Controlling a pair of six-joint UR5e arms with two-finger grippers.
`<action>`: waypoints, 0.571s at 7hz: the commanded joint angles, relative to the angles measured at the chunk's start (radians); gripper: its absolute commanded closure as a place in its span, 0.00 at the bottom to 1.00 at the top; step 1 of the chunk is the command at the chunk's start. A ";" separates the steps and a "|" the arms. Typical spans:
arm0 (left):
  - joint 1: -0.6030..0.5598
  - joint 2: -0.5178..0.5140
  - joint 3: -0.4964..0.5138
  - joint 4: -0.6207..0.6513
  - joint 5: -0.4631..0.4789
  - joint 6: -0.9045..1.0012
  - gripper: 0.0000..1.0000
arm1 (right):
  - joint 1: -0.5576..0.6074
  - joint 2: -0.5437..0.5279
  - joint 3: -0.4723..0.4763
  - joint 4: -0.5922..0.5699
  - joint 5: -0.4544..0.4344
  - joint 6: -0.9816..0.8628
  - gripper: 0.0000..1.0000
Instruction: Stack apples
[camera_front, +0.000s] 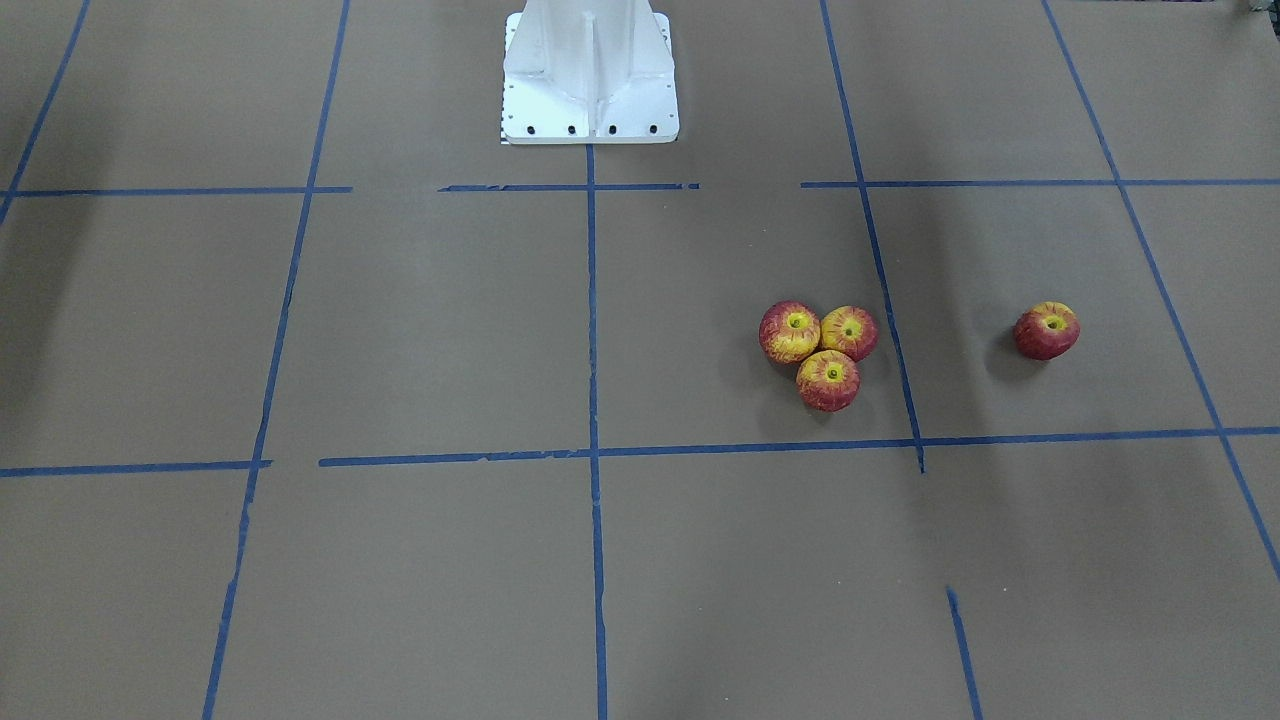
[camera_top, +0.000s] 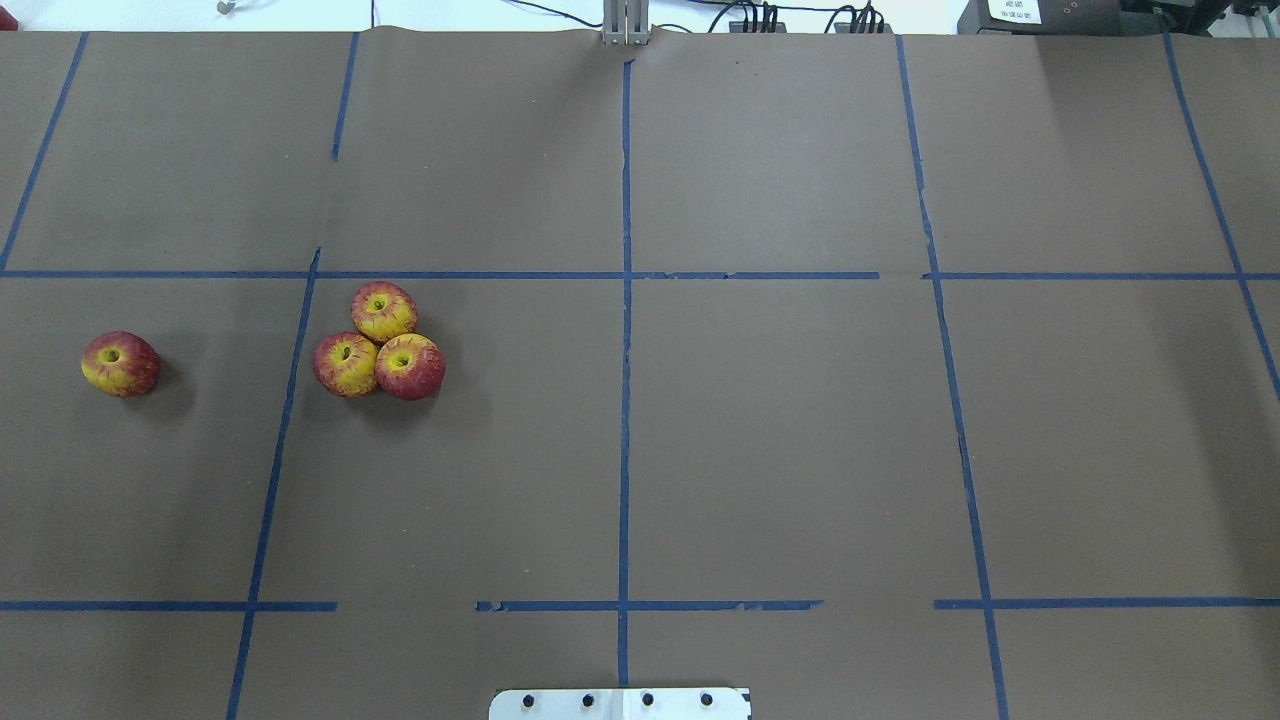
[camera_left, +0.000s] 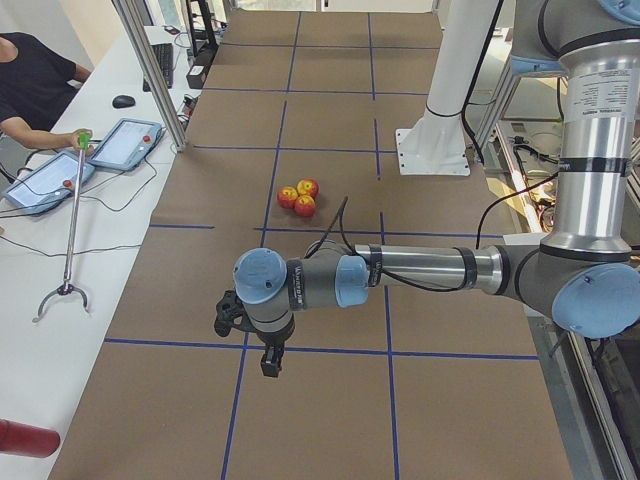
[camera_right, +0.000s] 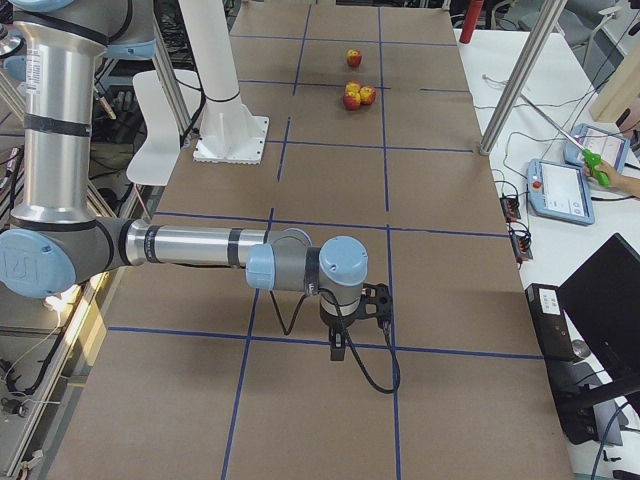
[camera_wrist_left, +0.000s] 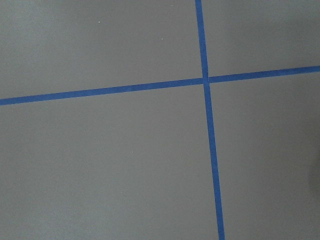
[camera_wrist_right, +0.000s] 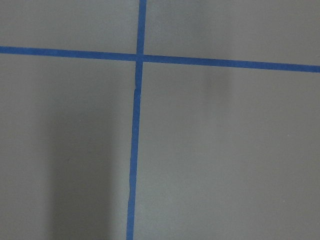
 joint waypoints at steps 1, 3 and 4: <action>-0.002 -0.001 -0.015 -0.014 0.002 0.003 0.00 | 0.000 0.000 0.001 0.000 0.000 0.000 0.00; 0.000 0.006 0.000 -0.019 -0.002 -0.004 0.00 | 0.000 0.000 0.000 -0.002 0.001 0.000 0.00; -0.002 0.015 -0.003 -0.031 -0.013 0.004 0.00 | 0.000 0.000 0.000 0.000 0.000 0.000 0.00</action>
